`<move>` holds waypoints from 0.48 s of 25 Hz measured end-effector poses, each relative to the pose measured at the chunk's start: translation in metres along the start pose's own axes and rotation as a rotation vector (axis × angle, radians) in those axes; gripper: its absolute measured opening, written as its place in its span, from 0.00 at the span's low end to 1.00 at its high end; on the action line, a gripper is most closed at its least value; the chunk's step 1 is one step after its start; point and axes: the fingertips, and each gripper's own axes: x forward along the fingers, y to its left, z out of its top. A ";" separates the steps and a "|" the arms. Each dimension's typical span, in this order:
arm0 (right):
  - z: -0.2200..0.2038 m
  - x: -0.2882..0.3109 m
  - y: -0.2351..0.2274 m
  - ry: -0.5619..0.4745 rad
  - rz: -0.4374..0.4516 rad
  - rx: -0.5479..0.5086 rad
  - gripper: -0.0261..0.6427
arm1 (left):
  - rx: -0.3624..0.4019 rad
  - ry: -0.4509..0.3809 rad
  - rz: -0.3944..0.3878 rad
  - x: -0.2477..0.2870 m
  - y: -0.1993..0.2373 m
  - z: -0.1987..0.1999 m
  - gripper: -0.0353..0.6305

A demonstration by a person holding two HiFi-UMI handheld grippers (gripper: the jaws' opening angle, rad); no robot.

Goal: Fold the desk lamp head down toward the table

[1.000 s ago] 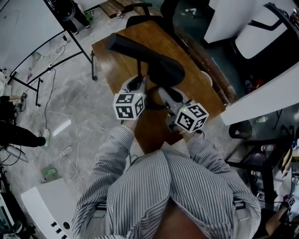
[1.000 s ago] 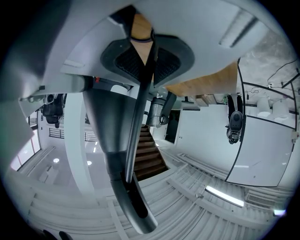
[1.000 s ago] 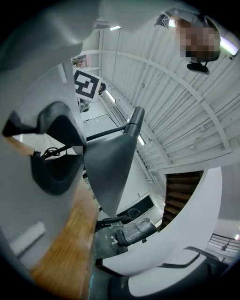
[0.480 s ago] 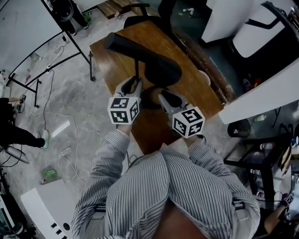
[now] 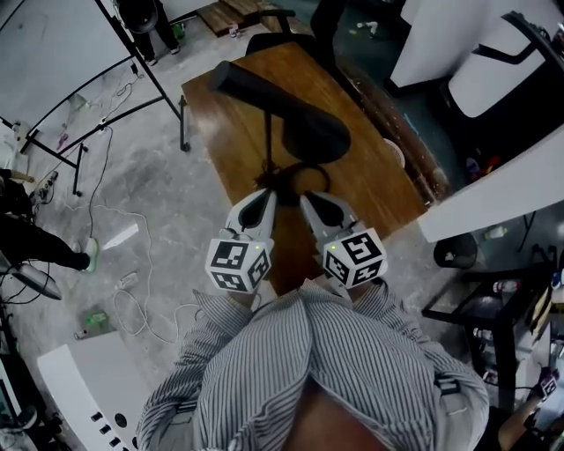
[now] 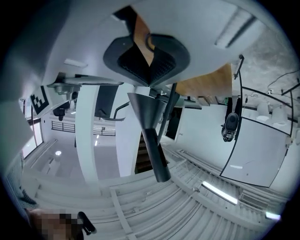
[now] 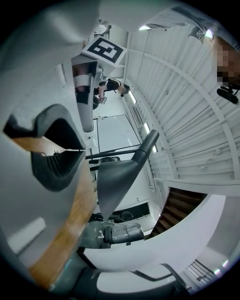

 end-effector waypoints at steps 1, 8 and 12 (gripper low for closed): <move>0.000 0.000 0.002 0.000 0.001 -0.004 0.04 | -0.009 -0.005 -0.001 -0.004 -0.002 0.001 0.06; -0.002 -0.007 0.008 0.016 -0.002 -0.030 0.04 | -0.017 -0.011 -0.014 -0.014 -0.010 -0.003 0.06; -0.006 -0.010 0.011 0.033 0.004 -0.031 0.04 | -0.015 0.010 -0.023 -0.015 -0.014 -0.009 0.06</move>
